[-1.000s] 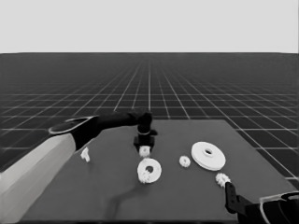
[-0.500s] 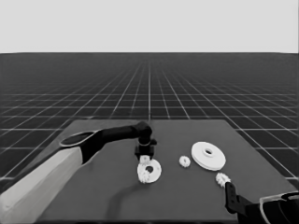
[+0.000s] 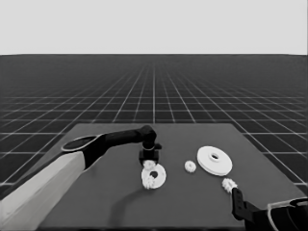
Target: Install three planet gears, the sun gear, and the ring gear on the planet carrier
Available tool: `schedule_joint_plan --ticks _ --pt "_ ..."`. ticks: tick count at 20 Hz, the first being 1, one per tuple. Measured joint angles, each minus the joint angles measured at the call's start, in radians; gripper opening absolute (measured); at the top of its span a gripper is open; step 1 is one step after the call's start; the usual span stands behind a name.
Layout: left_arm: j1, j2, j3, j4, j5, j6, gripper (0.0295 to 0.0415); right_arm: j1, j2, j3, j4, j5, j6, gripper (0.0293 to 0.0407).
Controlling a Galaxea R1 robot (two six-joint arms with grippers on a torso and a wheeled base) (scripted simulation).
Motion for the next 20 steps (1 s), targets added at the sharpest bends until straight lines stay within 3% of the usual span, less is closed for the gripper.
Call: schedule_joint_plan --ticks 3,10,11,12,13,15,20 --pt "-0.113 -0.037 0.111 -0.096 0.062 -0.061 0.0385 0.0 0.0 0.0 0.0 0.0 0.0 0.0385" --pt "-0.142 -0.039 0.121 -0.124 0.073 -0.066 0.0385 0.0 0.0 0.0 0.0 0.0 0.0 0.0385" --pt "-0.221 -0.305 0.582 -0.057 -0.263 0.415 0.0408 0.0 0.0 0.0 0.0 0.0 0.0 0.0385" --pt "-0.322 -0.69 0.986 -0.016 -0.469 0.847 0.0414 0.0 0.0 0.0 0.0 0.0 0.0 0.0385" --pt "-0.382 -0.972 1.221 0.008 -0.589 1.107 0.04 0.0 0.0 0.0 0.0 0.0 0.0 0.0385" --pt "-0.435 -1.22 1.447 0.03 -0.702 1.35 0.0388 0.0 0.0 0.0 0.0 0.0 0.0 0.0385" --pt "-0.462 -1.335 1.558 0.041 -0.758 1.47 0.0385 0.0 0.0 0.0 0.0 0.0 0.0 0.0385"
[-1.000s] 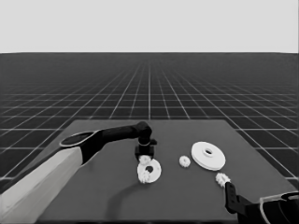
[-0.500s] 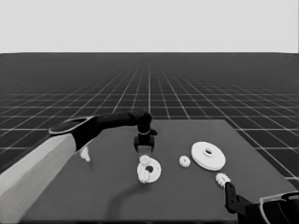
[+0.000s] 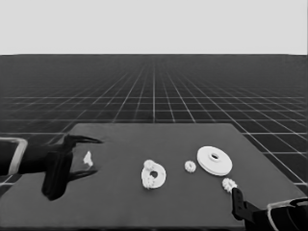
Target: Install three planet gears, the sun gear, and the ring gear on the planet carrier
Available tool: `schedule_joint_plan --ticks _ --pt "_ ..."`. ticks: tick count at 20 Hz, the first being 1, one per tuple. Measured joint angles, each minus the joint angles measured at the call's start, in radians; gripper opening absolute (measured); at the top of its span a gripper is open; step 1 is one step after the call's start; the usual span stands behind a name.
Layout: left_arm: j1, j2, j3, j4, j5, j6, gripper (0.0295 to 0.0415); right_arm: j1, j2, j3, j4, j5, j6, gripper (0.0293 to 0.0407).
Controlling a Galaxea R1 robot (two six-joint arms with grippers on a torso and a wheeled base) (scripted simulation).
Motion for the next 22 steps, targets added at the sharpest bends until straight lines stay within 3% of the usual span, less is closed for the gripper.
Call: schedule_joint_plan --ticks 1,2,4,6,10,12,14,20,22 --pt "-0.001 -0.003 0.003 0.0 -0.002 0.004 0.0385 0.299 0.293 -0.238 0.318 -0.267 0.467 0.0398" --pt "-0.001 -0.005 0.005 0.001 -0.003 0.006 0.0385 0.378 0.521 -0.542 0.43 -0.296 0.651 0.0393" --pt "-0.002 -0.007 0.007 0.001 -0.004 0.008 0.0385 0.381 0.71 -0.918 0.508 -0.3 0.718 0.0387" --pt "-0.002 -0.008 0.008 0.001 -0.004 0.009 0.0385 0.379 0.786 -1.084 0.536 -0.303 0.717 0.0385" --pt "-0.002 -0.008 0.008 0.001 -0.004 0.009 0.0385 0.376 0.827 -1.175 0.549 -0.305 0.709 0.0385" --pt "-0.002 -0.008 0.008 0.001 -0.004 0.009 0.0385 0.253 0.86 -1.258 0.449 -0.232 0.675 0.0385" --pt "-0.002 -0.008 0.008 0.001 -0.004 0.009 0.0385 0.21 0.88 -1.307 0.421 -0.202 0.655 0.0385" --pt "-0.002 -0.008 0.008 0.001 -0.004 0.009 0.0385 0.192 0.891 -1.334 0.408 -0.186 0.643 0.0385" --pt "-0.002 -0.008 0.008 0.001 -0.004 0.009 0.0385 0.191 0.892 -1.335 0.407 -0.185 0.643 0.0314"
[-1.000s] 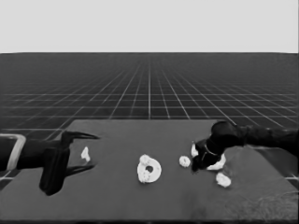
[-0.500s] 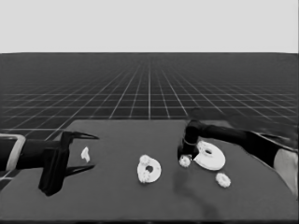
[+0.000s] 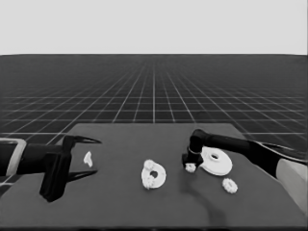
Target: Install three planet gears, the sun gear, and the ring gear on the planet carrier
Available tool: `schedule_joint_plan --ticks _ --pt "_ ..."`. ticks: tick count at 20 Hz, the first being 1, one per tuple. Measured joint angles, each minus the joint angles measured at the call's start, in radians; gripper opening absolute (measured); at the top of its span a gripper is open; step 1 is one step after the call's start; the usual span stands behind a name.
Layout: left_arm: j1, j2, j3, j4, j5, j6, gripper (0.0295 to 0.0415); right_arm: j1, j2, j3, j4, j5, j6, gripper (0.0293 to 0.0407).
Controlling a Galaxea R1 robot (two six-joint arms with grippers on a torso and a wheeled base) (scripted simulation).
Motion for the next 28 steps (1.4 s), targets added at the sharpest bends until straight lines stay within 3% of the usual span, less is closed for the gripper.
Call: schedule_joint_plan --ticks 8,10,13,18,21,28 --pt "0.0 0.0 0.0 0.0 0.0 0.0 0.0385 0.0 0.0 0.0 0.0 0.0 0.0 0.0312" --pt "0.0 0.0 0.0 0.0 0.0 0.0 0.0385 0.113 -0.05 0.122 0.085 -0.083 0.054 0.0312" --pt "0.0 0.0 0.0 0.0 0.0 0.0 0.0385 0.172 -0.058 0.144 0.131 -0.113 0.063 0.0312" --pt "0.0 0.0 0.0 0.0 0.0 0.0 0.0385 0.184 -0.059 0.146 0.143 -0.119 0.063 0.0312" --pt "0.0 0.0 0.0 0.0 0.0 0.0 0.0385 0.173 0.179 0.208 0.112 -0.16 0.362 0.0312" --pt "0.0 0.0 0.0 0.0 0.0 0.0 0.0385 0.17 0.265 0.163 0.109 -0.168 0.403 0.0312"
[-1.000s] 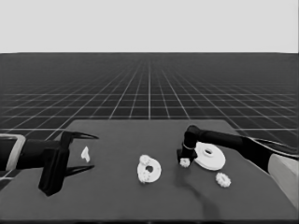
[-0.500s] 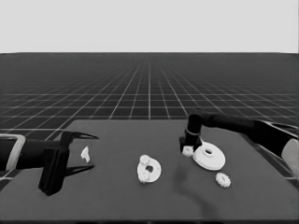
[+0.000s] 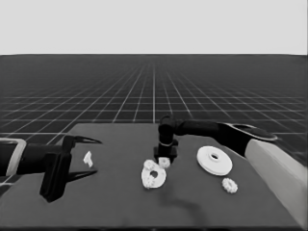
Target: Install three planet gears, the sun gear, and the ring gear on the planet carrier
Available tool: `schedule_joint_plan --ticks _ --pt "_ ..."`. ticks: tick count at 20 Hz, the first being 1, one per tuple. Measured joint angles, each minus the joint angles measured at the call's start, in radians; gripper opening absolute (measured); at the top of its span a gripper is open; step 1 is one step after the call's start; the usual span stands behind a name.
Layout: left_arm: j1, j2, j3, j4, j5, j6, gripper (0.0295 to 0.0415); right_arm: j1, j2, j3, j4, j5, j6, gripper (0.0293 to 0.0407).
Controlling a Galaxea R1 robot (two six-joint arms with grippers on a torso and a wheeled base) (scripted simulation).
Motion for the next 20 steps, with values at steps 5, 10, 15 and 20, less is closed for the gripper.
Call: schedule_joint_plan --ticks 5,10,15,20 --pt "0.0 0.0 0.0 0.0 0.0 0.0 0.0385 -0.146 0.027 -0.093 -0.137 0.049 -0.055 0.0312" --pt "0.0 0.0 0.0 0.0 0.0 0.0 0.0385 -0.154 0.029 -0.103 -0.146 0.054 -0.06 0.0312" --pt "0.0 0.0 0.0 0.0 0.0 0.0 0.0385 -0.155 0.029 -0.103 -0.147 0.054 -0.06 0.0384" --pt "0.0 0.0 0.0 0.0 0.0 0.0 0.0385 -0.155 0.029 -0.103 -0.147 0.054 -0.06 0.0385"
